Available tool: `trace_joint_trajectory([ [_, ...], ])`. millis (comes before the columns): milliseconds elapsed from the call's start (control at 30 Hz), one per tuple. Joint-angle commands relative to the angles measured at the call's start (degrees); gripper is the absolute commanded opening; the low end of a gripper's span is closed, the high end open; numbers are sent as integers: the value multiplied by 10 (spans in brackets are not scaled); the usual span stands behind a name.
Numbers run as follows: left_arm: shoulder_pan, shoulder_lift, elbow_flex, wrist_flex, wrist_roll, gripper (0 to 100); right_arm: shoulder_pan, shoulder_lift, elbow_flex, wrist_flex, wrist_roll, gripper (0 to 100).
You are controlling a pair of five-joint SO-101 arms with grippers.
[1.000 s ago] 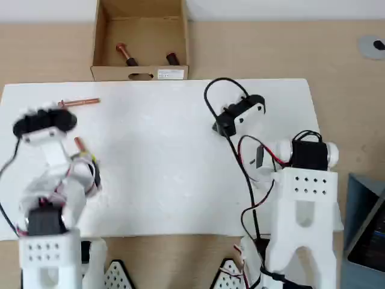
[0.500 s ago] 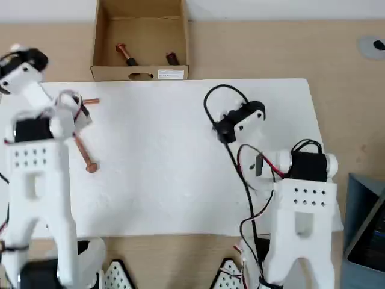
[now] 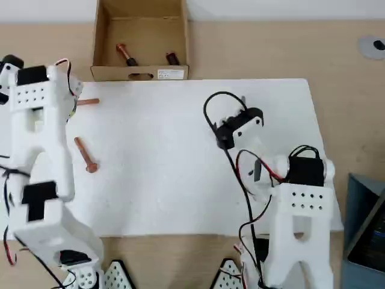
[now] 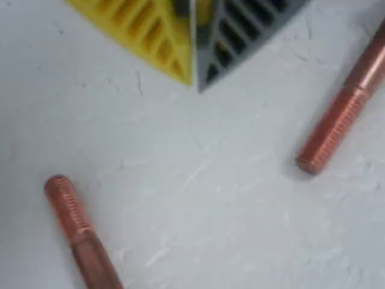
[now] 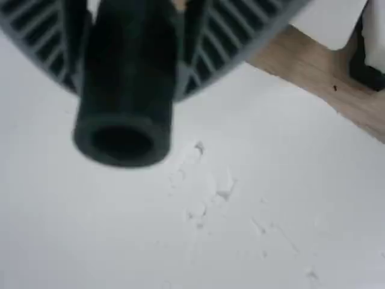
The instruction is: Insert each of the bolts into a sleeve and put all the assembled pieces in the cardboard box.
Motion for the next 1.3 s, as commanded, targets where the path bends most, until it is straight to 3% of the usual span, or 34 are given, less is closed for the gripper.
trace_joint_trajectory([
  [0,-10,44,-72,11,40,2,7,-9,0,-4,-4,10],
  [233,-20,120,-150,10,141,2,7,-9,0,8,-4,10],
  [433,-25,177,-205,11,178,3,7,25,0,8,-6,10],
  [733,-26,209,-231,10,178,16,7,120,-49,-4,-37,10],
  [933,-26,214,-226,11,179,153,7,140,-62,-4,-37,10],
  [1267,-41,215,-199,-52,179,152,7,140,-65,-3,-37,10],
])
